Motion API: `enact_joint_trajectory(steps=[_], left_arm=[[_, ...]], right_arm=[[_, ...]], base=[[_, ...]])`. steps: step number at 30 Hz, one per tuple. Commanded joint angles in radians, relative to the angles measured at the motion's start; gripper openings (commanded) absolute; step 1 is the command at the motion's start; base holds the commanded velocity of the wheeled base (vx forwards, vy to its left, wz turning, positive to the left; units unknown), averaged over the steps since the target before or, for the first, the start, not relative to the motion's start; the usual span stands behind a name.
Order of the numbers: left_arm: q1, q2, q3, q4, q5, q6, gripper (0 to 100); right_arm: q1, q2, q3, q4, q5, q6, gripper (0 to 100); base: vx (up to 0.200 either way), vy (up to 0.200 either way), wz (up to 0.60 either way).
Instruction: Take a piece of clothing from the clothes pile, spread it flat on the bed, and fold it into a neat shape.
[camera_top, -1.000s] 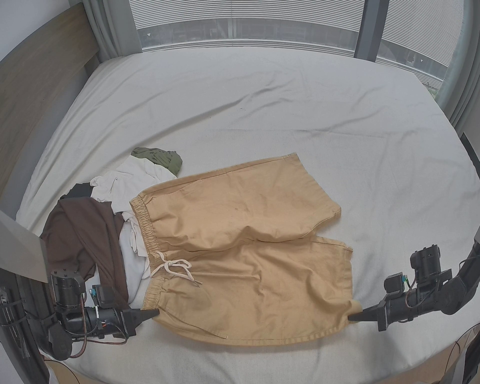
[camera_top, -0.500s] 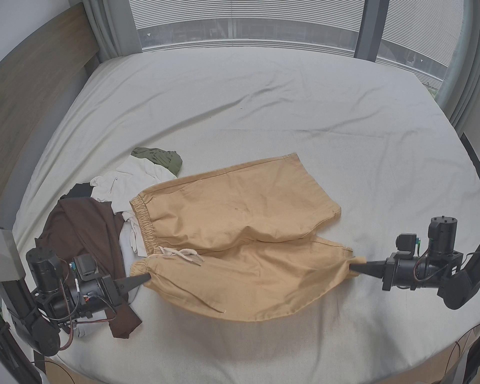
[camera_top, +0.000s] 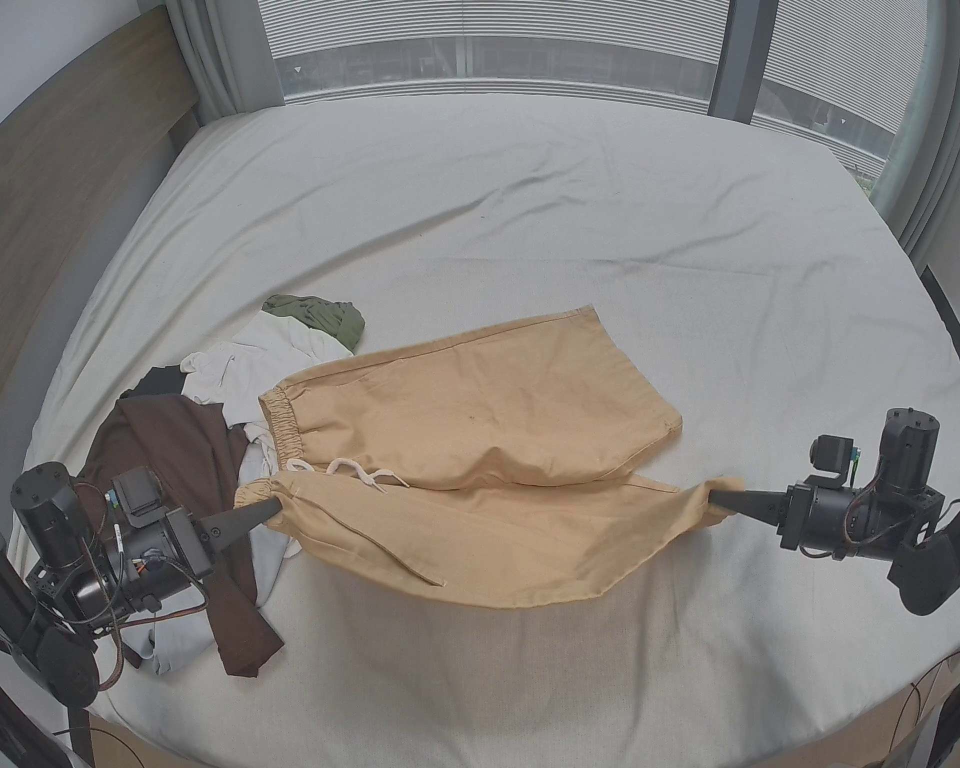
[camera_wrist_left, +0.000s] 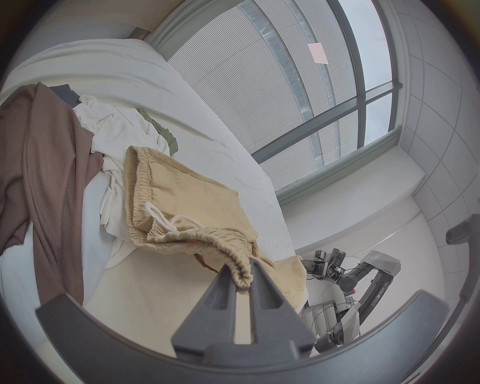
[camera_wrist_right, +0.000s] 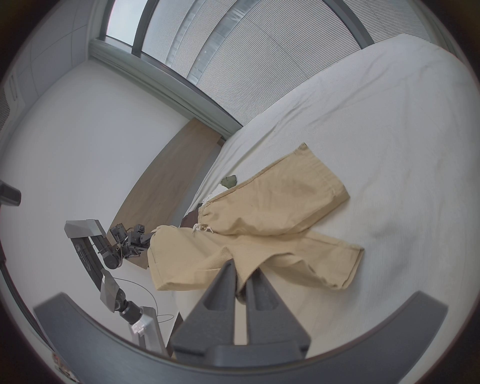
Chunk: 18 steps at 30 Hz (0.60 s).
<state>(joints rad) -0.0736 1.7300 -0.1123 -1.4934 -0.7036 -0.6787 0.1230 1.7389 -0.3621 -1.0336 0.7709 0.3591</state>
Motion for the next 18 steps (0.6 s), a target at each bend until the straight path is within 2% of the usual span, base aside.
enact_joint_trajectory(steps=[1,6,8,13,18], left_arm=[[-0.003,-0.020,0.003,0.067,0.000,0.007,0],[-0.003,-0.020,0.005,0.145,0.000,0.054,0],[-0.006,-0.041,0.014,0.219,0.000,0.093,0],[-0.017,-0.098,0.013,0.340,-0.002,0.122,0],[-0.023,-0.142,-0.001,0.466,-0.002,0.157,0]], right_arm=[[0.024,-0.088,-0.004,0.092,-0.001,-0.023,0],[0.024,-0.095,-0.004,0.164,-0.001,-0.086,0],[0.024,-0.110,-0.003,0.210,0.001,-0.117,0],[0.024,-0.139,-0.003,0.297,-0.001,-0.155,0],[0.023,-0.160,-0.006,0.403,0.001,-0.235,0]], base=[[0.000,0.000,0.00],[0.000,0.000,0.00],[0.000,0.000,0.00],[0.000,0.000,0.00],[0.000,0.000,0.00]])
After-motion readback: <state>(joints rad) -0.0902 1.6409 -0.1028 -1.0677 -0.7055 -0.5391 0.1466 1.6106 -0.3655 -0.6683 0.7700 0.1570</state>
